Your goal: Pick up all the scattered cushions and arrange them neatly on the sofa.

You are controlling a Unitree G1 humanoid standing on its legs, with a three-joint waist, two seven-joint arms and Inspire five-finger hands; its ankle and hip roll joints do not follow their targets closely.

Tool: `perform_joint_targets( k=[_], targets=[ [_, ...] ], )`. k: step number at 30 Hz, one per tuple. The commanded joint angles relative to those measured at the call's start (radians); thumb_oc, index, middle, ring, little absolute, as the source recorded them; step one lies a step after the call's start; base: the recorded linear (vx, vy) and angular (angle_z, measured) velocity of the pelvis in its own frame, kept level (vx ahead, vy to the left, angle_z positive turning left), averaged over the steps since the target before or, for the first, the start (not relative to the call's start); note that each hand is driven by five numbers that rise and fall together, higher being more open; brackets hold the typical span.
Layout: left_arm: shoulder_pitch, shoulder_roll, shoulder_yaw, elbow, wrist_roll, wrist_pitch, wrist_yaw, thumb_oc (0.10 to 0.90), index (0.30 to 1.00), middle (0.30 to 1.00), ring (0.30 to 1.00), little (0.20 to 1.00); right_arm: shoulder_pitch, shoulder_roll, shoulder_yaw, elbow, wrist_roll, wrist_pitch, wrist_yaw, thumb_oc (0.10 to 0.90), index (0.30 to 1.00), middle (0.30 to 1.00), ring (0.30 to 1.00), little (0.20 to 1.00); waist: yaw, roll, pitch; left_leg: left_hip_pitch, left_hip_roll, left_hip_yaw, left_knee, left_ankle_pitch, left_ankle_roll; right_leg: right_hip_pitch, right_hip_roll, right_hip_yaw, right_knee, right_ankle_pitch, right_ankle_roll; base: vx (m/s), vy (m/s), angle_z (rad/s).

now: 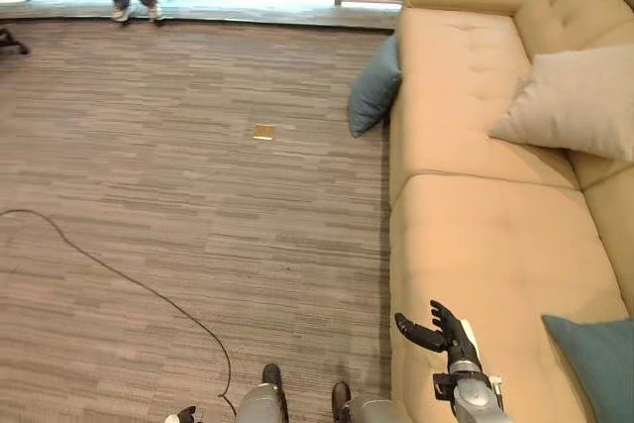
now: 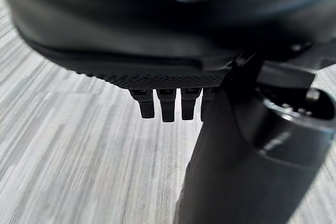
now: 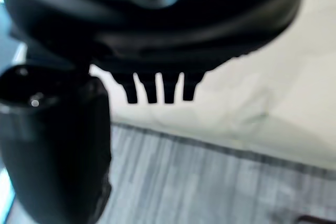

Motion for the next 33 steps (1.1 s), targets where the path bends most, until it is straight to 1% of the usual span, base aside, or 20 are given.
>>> perform_joint_targets(
  k=[1, 2, 3, 6, 8, 10, 12, 13, 15, 16, 17, 18, 19, 20, 21, 23, 24, 28, 31, 33],
  targets=[
    [0.006, 0.010, -0.001, -0.006, -0.023, -0.011, 0.015, 0.800, 0.900, 0.900, 0.900, 0.900, -0.032, -0.026, 0.019, -0.077, -0.080, -0.042, -0.016, 0.800, 0.900, 0.900, 0.900, 0.900, 0.003, -0.016, 0.007, -0.002, 0.026, -0.004, -0.045, -0.073, -0.023, 0.119, -0.022, 0.044, -0.165, 0.029, 0.134, 0.11, 0.049, 0.12],
    [0.006, 0.010, -0.001, -0.006, -0.023, -0.011, 0.015, 0.800, 0.900, 0.900, 0.900, 0.900, -0.032, -0.026, 0.019, -0.076, -0.080, -0.042, -0.016, 0.800, 0.900, 0.900, 0.900, 0.900, 0.002, -0.016, 0.007, -0.002, 0.025, -0.005, -0.046, -0.072, -0.023, 0.119, -0.023, 0.043, -0.165, 0.028, 0.134, 0.26, 0.109, 0.16],
    [0.005, 0.014, 0.002, -0.003, -0.019, -0.010, 0.026, 0.800, 0.900, 0.900, 0.900, 0.900, -0.036, -0.042, 0.040, -0.099, -0.132, -0.047, -0.027, 0.800, 0.900, 0.900, 0.900, 0.900, 0.023, -0.020, 0.012, -0.031, 0.046, -0.028, -0.082, -0.026, -0.036, 0.143, -0.021, 0.042, -0.160, 0.000, 0.132, 0.23, 0.088, 0.10],
    [0.001, 0.013, 0.002, 0.002, -0.023, -0.011, 0.036, 0.800, 0.900, 0.900, 0.900, 0.900, -0.028, -0.044, 0.055, -0.104, -0.158, -0.048, -0.027, 0.800, 0.900, 0.900, 0.900, 0.900, 0.039, -0.024, 0.016, -0.044, 0.055, -0.073, -0.123, 0.011, -0.051, 0.170, -0.021, 0.048, -0.158, -0.023, 0.133, 0.20, 0.091, -0.11],
    [-0.010, 0.012, -0.005, -0.006, -0.033, -0.018, 0.048, 0.800, 0.900, 0.900, 0.900, 0.900, -0.015, -0.043, 0.072, -0.066, -0.179, -0.042, -0.031, 0.800, 0.900, 0.900, 0.900, 0.900, 0.060, -0.034, 0.019, -0.079, 0.100, -0.111, -0.198, 0.038, -0.063, 0.202, -0.032, 0.058, -0.153, -0.052, 0.139, 0.39, 0.243, -0.17],
    [-0.016, 0.015, -0.010, -0.010, -0.031, -0.020, 0.051, 0.800, 0.900, 0.900, 0.900, 0.900, -0.013, -0.041, 0.074, -0.041, -0.181, -0.037, -0.035, 0.800, 0.900, 0.900, 0.900, 0.900, 0.067, -0.040, 0.024, -0.091, 0.114, -0.106, -0.225, 0.047, -0.066, 0.222, -0.038, 0.057, -0.152, -0.065, 0.142, 0.31, 0.222, -0.27],
    [-0.026, 0.015, -0.024, -0.001, -0.002, -0.017, 0.053, 0.800, 0.900, 0.900, 0.900, 0.900, 0.001, -0.028, 0.074, 0.025, -0.192, -0.027, -0.036, 0.800, 0.900, 0.900, 0.900, 0.900, 0.081, -0.043, 0.012, -0.098, 0.158, -0.028, -0.286, 0.046, -0.068, 0.272, -0.060, 0.054, -0.160, -0.081, 0.164, 0.40, 0.325, -0.06],
    [-0.026, 0.015, -0.024, -0.001, -0.002, -0.017, 0.053, 0.800, 0.900, 0.900, 0.900, 0.900, 0.001, -0.027, 0.074, 0.025, -0.192, -0.028, -0.036, 0.800, 0.900, 0.900, 0.900, 0.900, 0.083, -0.044, 0.013, -0.093, 0.158, -0.025, -0.289, 0.047, -0.068, 0.274, -0.062, 0.056, -0.161, -0.081, 0.165, 0.29, 0.244, 0.03],
    [-0.031, 0.019, -0.039, 0.002, 0.023, -0.015, 0.057, 0.800, 0.900, 0.900, 0.900, 0.900, 0.000, -0.014, 0.082, 0.058, -0.211, -0.023, -0.039, 0.800, 0.900, 0.900, 0.900, 0.900, 0.090, -0.043, 0.005, -0.102, 0.150, -0.030, -0.249, 0.106, -0.070, 0.290, -0.088, 0.049, -0.153, -0.074, 0.183, 0.38, 0.393, -0.01],
    [-0.041, 0.034, -0.050, 0.000, 0.047, -0.013, 0.051, 0.800, 0.900, 0.900, 0.900, 0.900, -0.002, 0.000, 0.083, 0.064, -0.229, -0.018, -0.036, 0.800, 0.900, 0.900, 0.900, 0.900, 0.089, -0.055, -0.005, -0.094, 0.126, -0.026, -0.219, 0.108, -0.055, 0.276, -0.120, 0.049, -0.106, -0.057, 0.206, 0.35, 0.411, 0.04],
    [-0.041, 0.033, -0.050, 0.000, 0.047, -0.013, 0.051, 0.800, 0.900, 0.900, 0.900, 0.900, -0.002, 0.000, 0.083, 0.064, -0.229, -0.018, -0.036, 0.800, 0.900, 0.900, 0.900, 0.900, 0.090, -0.053, -0.007, -0.097, 0.129, -0.026, -0.220, 0.109, -0.055, 0.273, -0.118, 0.050, -0.107, -0.055, 0.206, 0.43, 0.507, 0.19],
    [-0.054, 0.051, -0.055, -0.008, 0.057, -0.008, 0.048, 0.800, 0.900, 0.900, 0.900, 0.900, -0.004, 0.009, 0.086, 0.068, -0.243, -0.013, -0.037, 0.800, 0.900, 0.900, 0.900, 0.900, 0.093, -0.067, -0.014, -0.084, 0.089, -0.021, -0.179, 0.073, -0.025, 0.235, -0.171, 0.045, 0.018, 0.031, 0.239, 0.22, 0.269, 0.15],
    [-0.054, 0.050, -0.055, -0.008, 0.057, -0.008, 0.048, 0.800, 0.900, 0.900, 0.900, 0.900, -0.005, 0.009, 0.086, 0.068, -0.243, -0.013, -0.037, 0.800, 0.900, 0.900, 0.900, 0.900, 0.093, -0.065, -0.015, -0.087, 0.091, -0.021, -0.179, 0.074, -0.025, 0.232, -0.169, 0.046, 0.017, 0.033, 0.238, 0.32, 0.395, 0.20],
    [-0.059, 0.057, -0.057, -0.008, 0.062, -0.006, 0.046, 0.800, 0.900, 0.900, 0.900, 0.900, -0.005, 0.012, 0.086, 0.066, -0.246, -0.011, -0.037, 0.800, 0.900, 0.900, 0.900, 0.900, 0.091, -0.065, -0.015, -0.069, 0.077, -0.019, -0.175, 0.054, -0.012, 0.202, -0.188, 0.039, 0.099, 0.083, 0.239, 0.29, 0.416, 0.17],
    [-0.063, 0.075, -0.058, -0.003, 0.065, 0.003, 0.043, 0.800, 0.900, 0.900, 0.900, 0.900, -0.009, 0.013, 0.090, 0.043, -0.247, -0.011, -0.038, 0.800, 0.900, 0.900, 0.900, 0.900, 0.070, -0.052, -0.003, 0.000, 0.045, -0.006, -0.187, 0.011, 0.028, 0.130, -0.245, 0.016, 0.290, 0.232, 0.215, 0.41, 0.563, 0.24],
    [-0.066, 0.085, -0.064, 0.001, 0.078, 0.006, 0.042, 0.800, 0.900, 0.900, 0.900, 0.900, -0.010, 0.013, 0.094, 0.027, -0.246, -0.016, -0.038, 0.800, 0.900, 0.900, 0.900, 0.900, 0.060, -0.041, 0.002, 0.028, 0.040, -0.005, -0.197, -0.002, 0.037, 0.105, -0.253, 0.011, 0.338, 0.255, 0.203, 0.31, 0.391, 0.25],
    [-0.066, 0.105, -0.068, 0.015, 0.121, 0.022, 0.033, 0.800, 0.900, 0.900, 0.900, 0.900, 0.000, 0.021, 0.103, -0.003, -0.257, -0.024, -0.031, 0.800, 0.900, 0.900, 0.900, 0.900, 0.032, -0.027, 0.010, 0.094, 0.034, -0.007, -0.220, -0.029, 0.045, 0.024, -0.243, 0.010, 0.430, 0.244, 0.190, 0.33, 0.273, 0.09],
    [-0.089, 0.121, -0.051, 0.028, 0.126, 0.030, 0.019, 0.800, 0.900, 0.900, 0.900, 0.900, -0.005, 0.013, 0.125, -0.028, -0.263, -0.033, -0.014, 0.800, 0.900, 0.900, 0.900, 0.900, -0.025, -0.019, 0.042, 0.190, 0.000, -0.021, -0.211, -0.093, 0.043, -0.105, -0.161, -0.023, 0.308, 0.142, 0.174, 0.38, 0.197, 0.12],
    [-0.115, 0.122, -0.063, 0.022, 0.140, 0.026, 0.007, 0.800, 0.900, 0.900, 0.900, 0.900, -0.024, -0.003, 0.138, -0.016, -0.280, -0.023, -0.008, 0.800, 0.900, 0.900, 0.900, 0.900, -0.051, -0.033, 0.063, 0.248, -0.035, -0.038, -0.195, -0.151, 0.036, -0.153, -0.137, -0.065, 0.095, 0.140, 0.191, 0.32, 0.032, 0.25],
    [-0.119, 0.120, -0.065, 0.022, 0.148, 0.027, 0.004, 0.800, 0.900, 0.900, 0.900, 0.900, -0.026, -0.009, 0.142, -0.014, -0.291, -0.020, -0.007, 0.800, 0.900, 0.900, 0.900, 0.900, -0.060, -0.038, 0.062, 0.266, -0.046, -0.041, -0.197, -0.162, 0.032, -0.160, -0.136, -0.085, 0.022, 0.158, 0.201, 0.35, 0.007, 0.18]
  ],
)
